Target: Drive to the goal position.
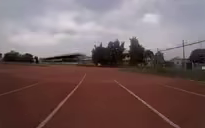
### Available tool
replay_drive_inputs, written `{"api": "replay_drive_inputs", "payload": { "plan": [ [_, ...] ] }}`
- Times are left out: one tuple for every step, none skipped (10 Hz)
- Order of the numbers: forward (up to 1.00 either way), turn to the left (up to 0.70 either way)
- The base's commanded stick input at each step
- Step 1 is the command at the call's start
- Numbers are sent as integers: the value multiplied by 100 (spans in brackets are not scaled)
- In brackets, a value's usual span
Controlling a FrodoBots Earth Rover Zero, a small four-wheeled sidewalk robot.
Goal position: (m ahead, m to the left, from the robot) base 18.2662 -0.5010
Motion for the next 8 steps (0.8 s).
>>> {"api": "replay_drive_inputs", "payload": {
  "plan": [
    [45, 0],
    [45, 0],
    [45, 0],
    [45, 0],
    [45, 0],
    [45, 0],
    [45, 0],
    [45, 0]
  ]
}}
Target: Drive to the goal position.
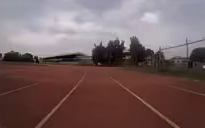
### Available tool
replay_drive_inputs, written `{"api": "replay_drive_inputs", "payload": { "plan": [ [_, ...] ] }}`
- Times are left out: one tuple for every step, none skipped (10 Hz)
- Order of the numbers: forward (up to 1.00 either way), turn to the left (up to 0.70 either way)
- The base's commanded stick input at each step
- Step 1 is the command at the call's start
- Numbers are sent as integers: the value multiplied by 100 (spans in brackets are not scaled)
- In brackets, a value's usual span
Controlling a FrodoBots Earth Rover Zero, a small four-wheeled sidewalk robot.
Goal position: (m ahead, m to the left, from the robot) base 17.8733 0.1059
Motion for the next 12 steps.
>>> {"api": "replay_drive_inputs", "payload": {
  "plan": [
    [45, 0],
    [45, 0],
    [45, 0],
    [45, 0],
    [45, 0],
    [45, 0],
    [45, 0],
    [45, 0],
    [45, 0],
    [45, 0],
    [45, 0],
    [45, 0]
  ]
}}
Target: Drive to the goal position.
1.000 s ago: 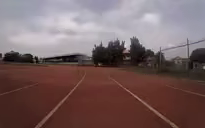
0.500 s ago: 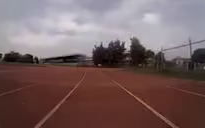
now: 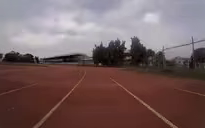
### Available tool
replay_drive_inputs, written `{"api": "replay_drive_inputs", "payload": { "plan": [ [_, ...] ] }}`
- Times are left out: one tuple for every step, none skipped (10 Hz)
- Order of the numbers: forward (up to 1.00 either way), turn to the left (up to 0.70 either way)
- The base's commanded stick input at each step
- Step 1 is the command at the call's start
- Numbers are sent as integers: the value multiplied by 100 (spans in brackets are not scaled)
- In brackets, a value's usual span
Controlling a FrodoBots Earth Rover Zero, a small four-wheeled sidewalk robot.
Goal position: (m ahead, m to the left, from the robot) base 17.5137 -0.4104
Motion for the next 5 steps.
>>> {"api": "replay_drive_inputs", "payload": {
  "plan": [
    [45, 0],
    [45, 0],
    [45, 0],
    [45, 0],
    [45, 0]
  ]
}}
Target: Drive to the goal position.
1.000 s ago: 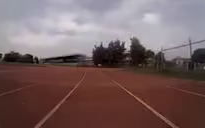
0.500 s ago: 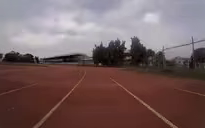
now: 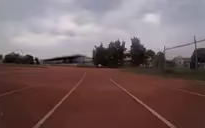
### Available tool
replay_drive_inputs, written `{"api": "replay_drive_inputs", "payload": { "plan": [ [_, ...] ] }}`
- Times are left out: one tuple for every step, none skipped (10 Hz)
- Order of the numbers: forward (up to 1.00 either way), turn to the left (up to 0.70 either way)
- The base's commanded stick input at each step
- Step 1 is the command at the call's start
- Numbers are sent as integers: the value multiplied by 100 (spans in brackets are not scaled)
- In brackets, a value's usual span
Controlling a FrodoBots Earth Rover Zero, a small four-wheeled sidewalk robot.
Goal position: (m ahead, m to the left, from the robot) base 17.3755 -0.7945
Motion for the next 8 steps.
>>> {"api": "replay_drive_inputs", "payload": {
  "plan": [
    [45, 0],
    [45, 0],
    [45, 0],
    [45, 0],
    [45, 0],
    [45, 0],
    [45, 0],
    [45, 0]
  ]
}}
